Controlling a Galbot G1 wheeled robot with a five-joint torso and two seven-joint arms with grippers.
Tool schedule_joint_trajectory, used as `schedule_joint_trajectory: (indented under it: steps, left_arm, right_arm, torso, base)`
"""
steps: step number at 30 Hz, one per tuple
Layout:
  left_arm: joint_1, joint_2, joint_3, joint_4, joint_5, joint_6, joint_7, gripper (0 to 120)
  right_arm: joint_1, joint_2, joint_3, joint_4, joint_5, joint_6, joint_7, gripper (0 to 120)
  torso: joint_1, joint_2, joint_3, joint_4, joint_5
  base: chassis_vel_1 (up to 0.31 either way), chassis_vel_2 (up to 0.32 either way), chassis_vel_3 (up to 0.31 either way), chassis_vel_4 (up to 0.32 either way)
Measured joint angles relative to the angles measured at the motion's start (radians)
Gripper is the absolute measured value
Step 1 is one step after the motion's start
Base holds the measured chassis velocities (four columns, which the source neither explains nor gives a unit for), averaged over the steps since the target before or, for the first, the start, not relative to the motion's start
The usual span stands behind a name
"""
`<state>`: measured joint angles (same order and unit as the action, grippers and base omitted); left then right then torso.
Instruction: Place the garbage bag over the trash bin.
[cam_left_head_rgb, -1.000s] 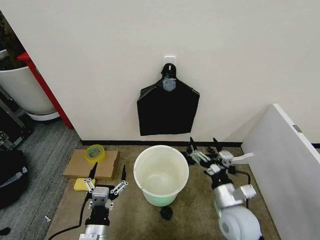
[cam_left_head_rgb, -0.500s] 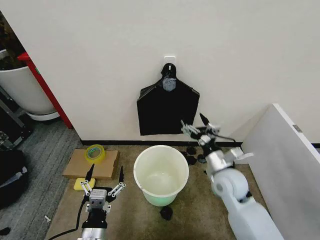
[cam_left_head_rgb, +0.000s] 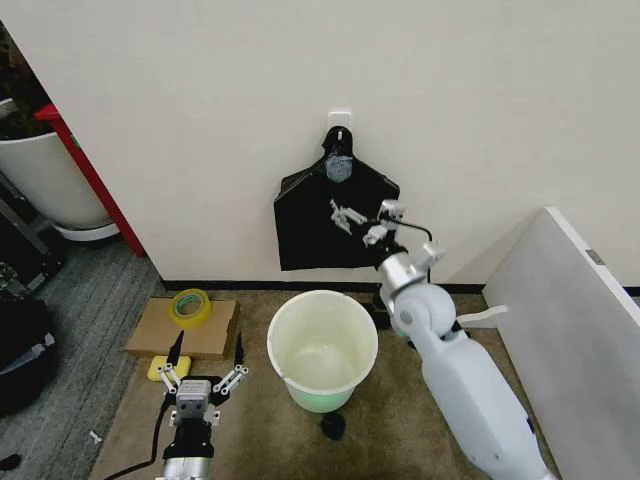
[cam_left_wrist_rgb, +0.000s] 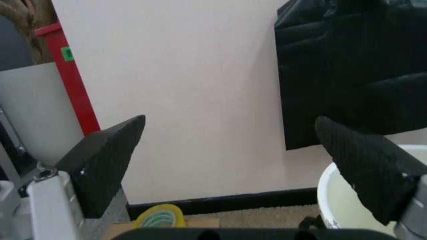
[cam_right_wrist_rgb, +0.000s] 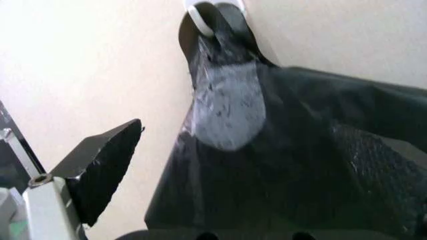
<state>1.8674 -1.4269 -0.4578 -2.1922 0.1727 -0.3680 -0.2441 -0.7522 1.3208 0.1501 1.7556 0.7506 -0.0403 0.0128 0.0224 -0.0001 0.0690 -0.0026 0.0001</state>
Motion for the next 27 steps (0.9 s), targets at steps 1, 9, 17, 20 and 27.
schedule_joint_trajectory:
  steps: [1, 9, 17, 20, 27]
  left_arm:
    - [0.0, 0.0, -0.001, -0.001, -0.001, 0.0, 0.0, 100]
    - [-0.008, 0.006, -0.006, 0.001, -0.005, 0.001, -0.004, 99]
    - [-0.008, 0.008, -0.009, -0.003, -0.016, 0.001, -0.01, 99]
    - [-0.008, 0.009, -0.009, -0.003, -0.018, 0.002, -0.011, 99]
    - [-0.011, 0.009, -0.01, -0.005, -0.022, 0.004, -0.014, 99]
  right_arm:
    - [0.008, 0.001, -0.004, -0.003, 0.002, -0.001, 0.001, 100]
    - [0.045, 0.021, -0.032, -0.029, 0.002, -0.002, 0.001, 84]
    - [0.079, 0.02, -0.042, -0.064, -0.002, -0.003, 0.019, 53]
    - [0.082, 0.025, -0.042, -0.066, -0.002, -0.005, 0.022, 45]
    - [0.088, 0.038, -0.042, -0.074, -0.007, -0.007, 0.025, 23]
  torso:
    - [0.0, 0.0, 0.0, 0.0, 0.0]
    - [0.0, 0.0, 0.0, 0.0001, 0.0]
    - [0.0, 0.0, 0.0, 0.0, 0.0001]
    - [0.0, 0.0, 0.0, 0.0, 0.0002]
    - [0.0, 0.0, 0.0, 0.0001, 0.0001]
  base:
    - [0.0, 0.0, 0.0, 0.0]
    - [0.0, 0.0, 0.0, 0.0]
    - [0.0, 0.0, 0.0, 0.0]
    - [0.0, 0.0, 0.0, 0.0]
    - [0.0, 0.0, 0.0, 0.0]
